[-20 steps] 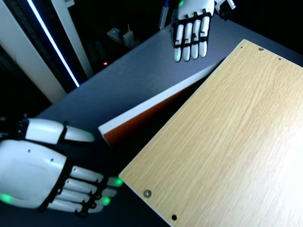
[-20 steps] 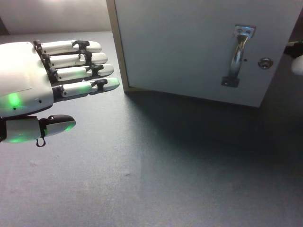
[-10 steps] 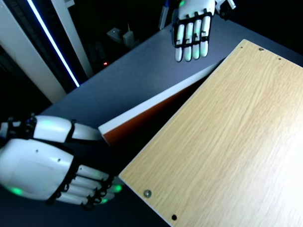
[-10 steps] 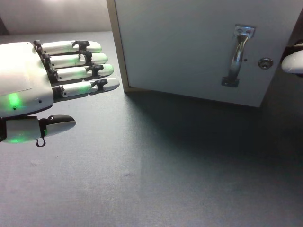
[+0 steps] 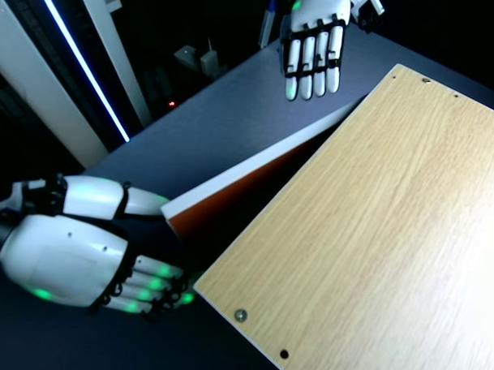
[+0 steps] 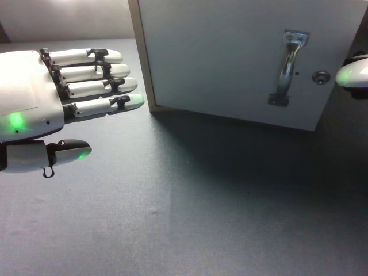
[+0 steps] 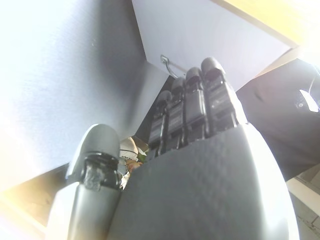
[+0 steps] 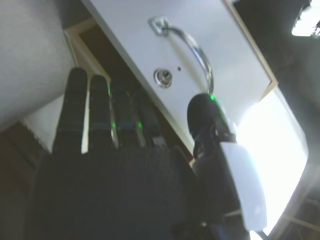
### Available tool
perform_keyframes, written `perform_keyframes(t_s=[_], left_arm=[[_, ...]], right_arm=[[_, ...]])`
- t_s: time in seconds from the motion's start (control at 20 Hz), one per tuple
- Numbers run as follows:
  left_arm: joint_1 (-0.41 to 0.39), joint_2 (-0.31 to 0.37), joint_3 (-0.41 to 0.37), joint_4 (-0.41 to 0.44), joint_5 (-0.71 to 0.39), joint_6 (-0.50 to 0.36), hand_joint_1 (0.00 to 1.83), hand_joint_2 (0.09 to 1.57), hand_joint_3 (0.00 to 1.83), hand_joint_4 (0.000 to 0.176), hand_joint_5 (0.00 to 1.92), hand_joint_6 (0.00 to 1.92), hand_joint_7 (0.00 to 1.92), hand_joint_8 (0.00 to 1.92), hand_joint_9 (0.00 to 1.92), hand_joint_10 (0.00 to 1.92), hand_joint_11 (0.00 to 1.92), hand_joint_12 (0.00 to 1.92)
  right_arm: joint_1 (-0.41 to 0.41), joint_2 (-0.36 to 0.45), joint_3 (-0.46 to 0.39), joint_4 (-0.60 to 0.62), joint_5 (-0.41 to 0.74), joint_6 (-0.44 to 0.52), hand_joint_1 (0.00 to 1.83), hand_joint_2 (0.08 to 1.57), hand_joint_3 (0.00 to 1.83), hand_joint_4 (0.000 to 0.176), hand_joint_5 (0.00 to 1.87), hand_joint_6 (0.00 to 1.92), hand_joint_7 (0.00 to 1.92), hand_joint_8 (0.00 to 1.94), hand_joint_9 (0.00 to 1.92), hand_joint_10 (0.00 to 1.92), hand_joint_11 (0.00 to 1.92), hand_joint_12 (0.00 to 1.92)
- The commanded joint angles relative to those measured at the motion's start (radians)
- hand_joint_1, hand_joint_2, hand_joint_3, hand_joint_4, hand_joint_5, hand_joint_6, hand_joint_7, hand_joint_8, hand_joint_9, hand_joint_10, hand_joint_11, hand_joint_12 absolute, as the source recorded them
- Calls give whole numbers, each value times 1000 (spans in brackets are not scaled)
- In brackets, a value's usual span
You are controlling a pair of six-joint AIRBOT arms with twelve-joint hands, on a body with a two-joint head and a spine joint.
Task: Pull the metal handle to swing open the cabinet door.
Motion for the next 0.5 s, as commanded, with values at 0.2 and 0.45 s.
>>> perform_keyframes(t_s=[0.2,0.45], left_arm=[[-9,-1,25,-60,-62,4,0,1529,39,0,57,0,76,0,63,0,0,229],[-13,0,47,-67,-40,0,0,1527,29,0,61,0,81,1,67,1,0,246]], right_arm=[[0,-4,-17,12,141,11,0,1553,37,0,77,4,95,4,94,6,0,342],[-2,-9,-25,-1,151,11,0,1561,32,0,82,2,102,2,103,3,0,371]])
